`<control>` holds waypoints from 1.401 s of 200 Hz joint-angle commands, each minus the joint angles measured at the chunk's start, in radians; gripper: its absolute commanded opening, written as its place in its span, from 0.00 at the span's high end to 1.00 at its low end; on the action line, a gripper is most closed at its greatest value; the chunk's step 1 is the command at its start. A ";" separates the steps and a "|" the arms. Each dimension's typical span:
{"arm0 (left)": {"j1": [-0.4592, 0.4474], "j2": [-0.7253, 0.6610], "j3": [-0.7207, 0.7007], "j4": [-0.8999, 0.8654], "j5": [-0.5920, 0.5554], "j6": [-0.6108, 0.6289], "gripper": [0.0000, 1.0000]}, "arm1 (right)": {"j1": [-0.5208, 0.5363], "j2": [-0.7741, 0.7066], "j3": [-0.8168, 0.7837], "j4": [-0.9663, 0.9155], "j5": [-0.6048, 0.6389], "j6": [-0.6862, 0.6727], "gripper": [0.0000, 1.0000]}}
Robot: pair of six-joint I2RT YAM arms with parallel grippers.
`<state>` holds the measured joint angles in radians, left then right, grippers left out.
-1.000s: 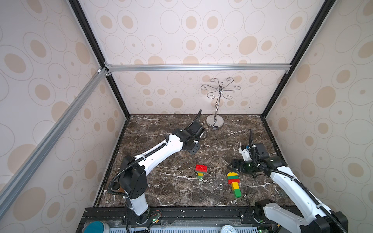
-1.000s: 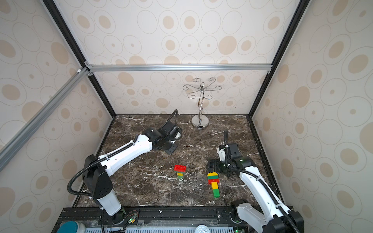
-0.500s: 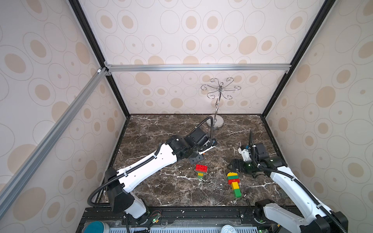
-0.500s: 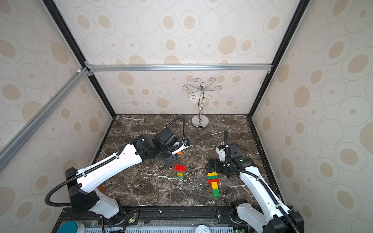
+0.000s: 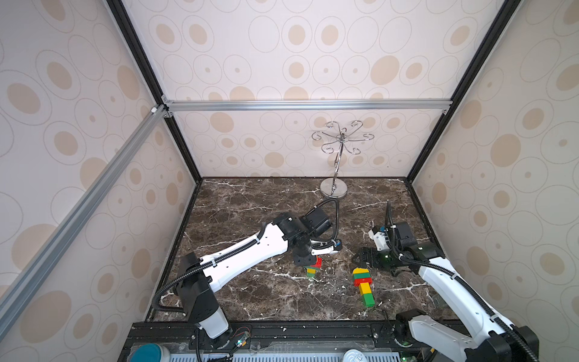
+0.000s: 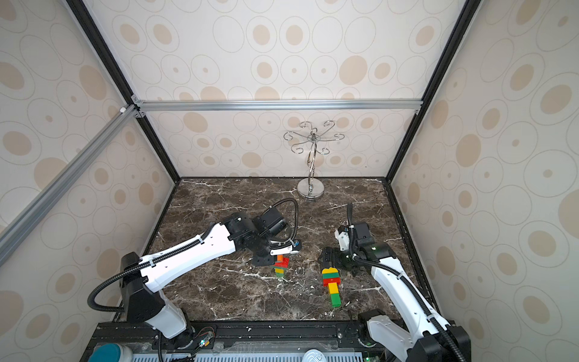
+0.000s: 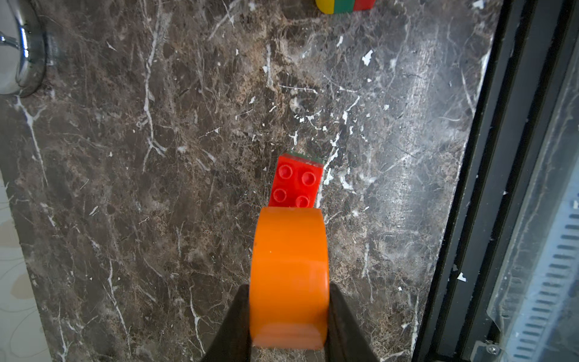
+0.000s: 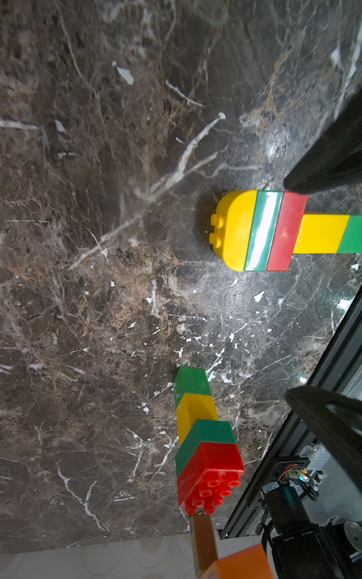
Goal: Assemble an ice cream with lego
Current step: Assemble the lego brick with the lego brick.
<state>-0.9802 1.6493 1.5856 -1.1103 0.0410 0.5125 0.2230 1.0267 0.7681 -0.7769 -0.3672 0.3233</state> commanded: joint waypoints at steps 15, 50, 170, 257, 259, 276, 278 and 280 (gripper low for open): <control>-0.020 0.027 0.087 -0.037 0.006 0.121 1.00 | -0.005 0.001 -0.003 -0.005 -0.007 -0.017 0.02; -0.019 0.060 0.090 -0.040 0.020 0.169 1.00 | -0.005 -0.001 -0.003 -0.005 -0.006 -0.017 0.02; 0.002 0.122 0.142 -0.064 0.047 0.238 1.00 | -0.005 0.004 -0.004 -0.003 -0.007 -0.016 0.02; 0.024 0.121 0.114 -0.051 0.050 0.249 1.00 | -0.005 0.002 -0.004 -0.002 -0.008 -0.017 0.02; 0.024 0.120 0.113 -0.052 0.049 0.249 1.00 | -0.005 0.002 -0.004 -0.002 -0.009 -0.017 0.02; 0.026 0.113 0.100 -0.049 0.039 0.248 1.00 | -0.005 0.003 -0.004 -0.002 -0.008 -0.017 0.02; 0.027 0.113 0.099 -0.049 0.039 0.248 1.00 | -0.005 0.003 -0.004 -0.002 -0.009 -0.017 0.02; 0.028 0.113 0.099 -0.049 0.040 0.248 1.00 | -0.005 0.003 -0.004 -0.001 -0.008 -0.017 0.02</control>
<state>-0.9642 1.7626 1.6924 -1.1431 0.0799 0.7246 0.2230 1.0298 0.7681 -0.7742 -0.3668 0.3233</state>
